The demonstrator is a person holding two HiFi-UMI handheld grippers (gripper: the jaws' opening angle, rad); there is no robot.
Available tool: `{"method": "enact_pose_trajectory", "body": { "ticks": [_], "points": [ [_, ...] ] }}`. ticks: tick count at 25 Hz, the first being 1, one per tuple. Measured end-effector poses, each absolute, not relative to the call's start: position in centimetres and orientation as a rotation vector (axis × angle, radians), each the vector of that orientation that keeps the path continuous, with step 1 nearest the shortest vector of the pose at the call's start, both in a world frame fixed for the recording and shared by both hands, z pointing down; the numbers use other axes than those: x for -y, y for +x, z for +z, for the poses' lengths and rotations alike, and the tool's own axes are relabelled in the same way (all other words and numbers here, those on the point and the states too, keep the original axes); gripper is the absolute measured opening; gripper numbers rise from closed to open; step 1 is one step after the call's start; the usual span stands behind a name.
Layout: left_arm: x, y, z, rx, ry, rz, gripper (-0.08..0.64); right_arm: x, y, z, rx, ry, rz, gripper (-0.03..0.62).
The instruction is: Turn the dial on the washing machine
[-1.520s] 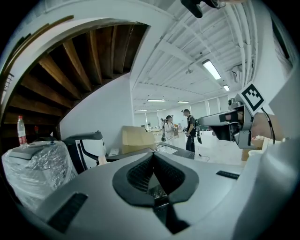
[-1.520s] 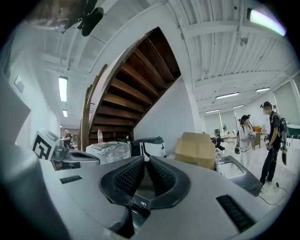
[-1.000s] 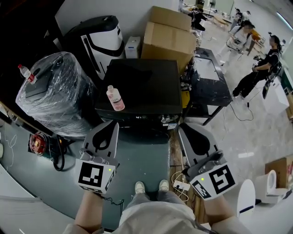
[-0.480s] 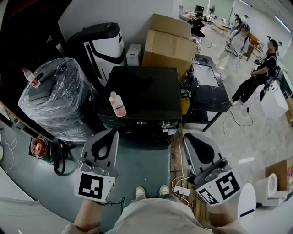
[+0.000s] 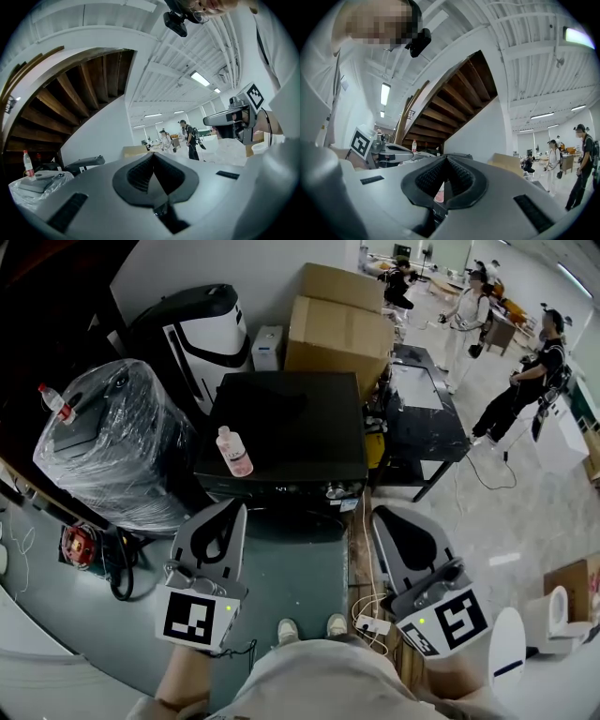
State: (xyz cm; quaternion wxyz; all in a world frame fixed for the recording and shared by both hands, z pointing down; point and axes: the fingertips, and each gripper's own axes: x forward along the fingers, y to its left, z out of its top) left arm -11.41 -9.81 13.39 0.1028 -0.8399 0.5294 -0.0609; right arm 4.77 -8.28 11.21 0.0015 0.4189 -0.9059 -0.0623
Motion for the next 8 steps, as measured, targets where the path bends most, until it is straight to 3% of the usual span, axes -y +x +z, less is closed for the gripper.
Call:
{"method": "enact_pose_trajectory", "body": {
  "ticks": [8],
  "points": [
    [9.8, -10.2, 13.0, -1.537, -2.483, -0.146, 0.02, 8.3, 5.6, 12.3, 2.863, 1.349, -0.108, 0.028]
  ]
}}
